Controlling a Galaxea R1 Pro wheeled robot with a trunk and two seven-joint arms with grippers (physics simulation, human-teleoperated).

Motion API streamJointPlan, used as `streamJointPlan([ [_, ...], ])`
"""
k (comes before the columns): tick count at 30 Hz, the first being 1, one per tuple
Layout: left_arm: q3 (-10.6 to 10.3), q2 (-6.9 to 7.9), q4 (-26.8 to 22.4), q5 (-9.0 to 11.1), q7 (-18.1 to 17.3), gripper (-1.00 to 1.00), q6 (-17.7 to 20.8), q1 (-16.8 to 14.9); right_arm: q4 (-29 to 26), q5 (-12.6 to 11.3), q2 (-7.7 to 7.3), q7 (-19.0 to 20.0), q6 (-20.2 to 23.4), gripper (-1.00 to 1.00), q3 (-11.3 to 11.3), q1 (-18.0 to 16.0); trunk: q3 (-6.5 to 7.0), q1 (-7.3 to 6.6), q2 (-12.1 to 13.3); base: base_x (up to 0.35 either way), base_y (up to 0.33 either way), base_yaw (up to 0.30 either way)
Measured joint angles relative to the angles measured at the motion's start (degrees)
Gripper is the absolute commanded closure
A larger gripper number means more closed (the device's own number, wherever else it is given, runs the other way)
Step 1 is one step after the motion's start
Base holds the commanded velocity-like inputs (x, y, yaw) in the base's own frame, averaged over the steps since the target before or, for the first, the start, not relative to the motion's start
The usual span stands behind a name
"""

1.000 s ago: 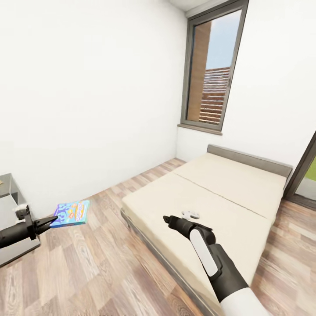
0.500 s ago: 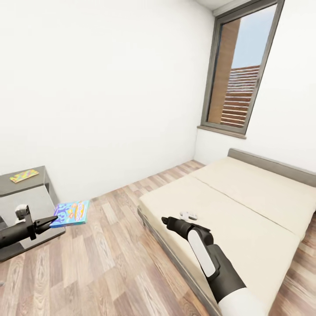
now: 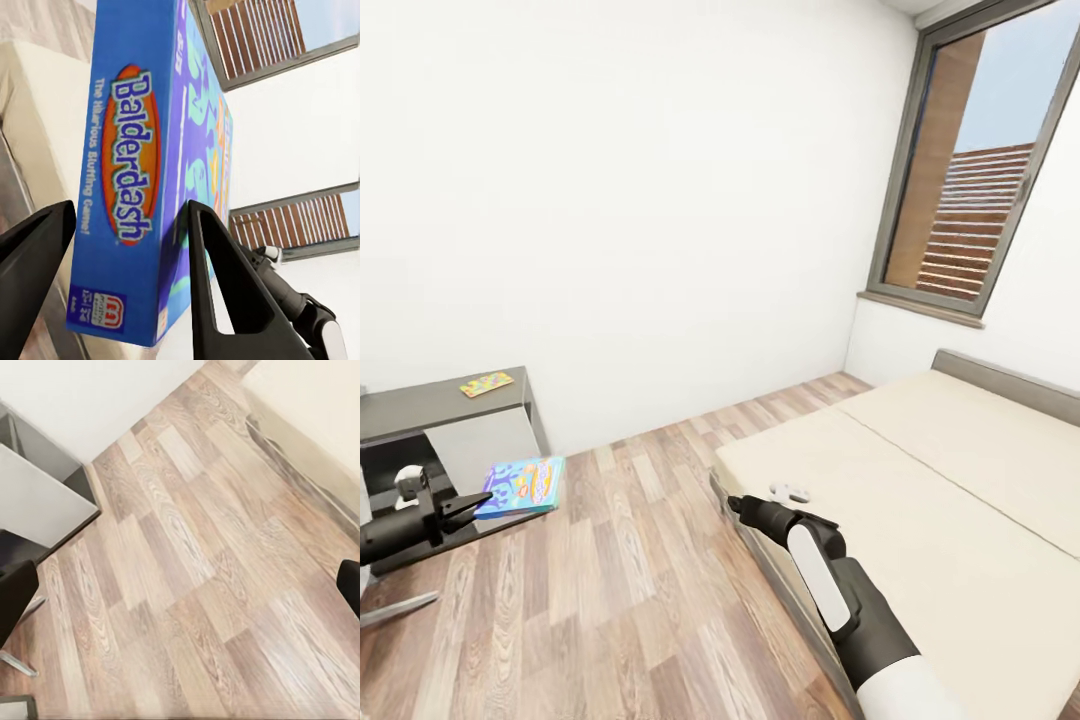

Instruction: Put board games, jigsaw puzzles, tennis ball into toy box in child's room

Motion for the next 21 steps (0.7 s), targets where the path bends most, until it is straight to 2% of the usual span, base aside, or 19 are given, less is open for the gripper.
streamJointPlan([
  [21,0.01,-0.07,-0.03,-0.05,-0.04,1.00,-0.02,0.01,0.31,0.01,0.01,0.02,0.00,-1.00,-0.01,0.03,3.61,-4.41,8.06,0.000,0.000,0.291],
])
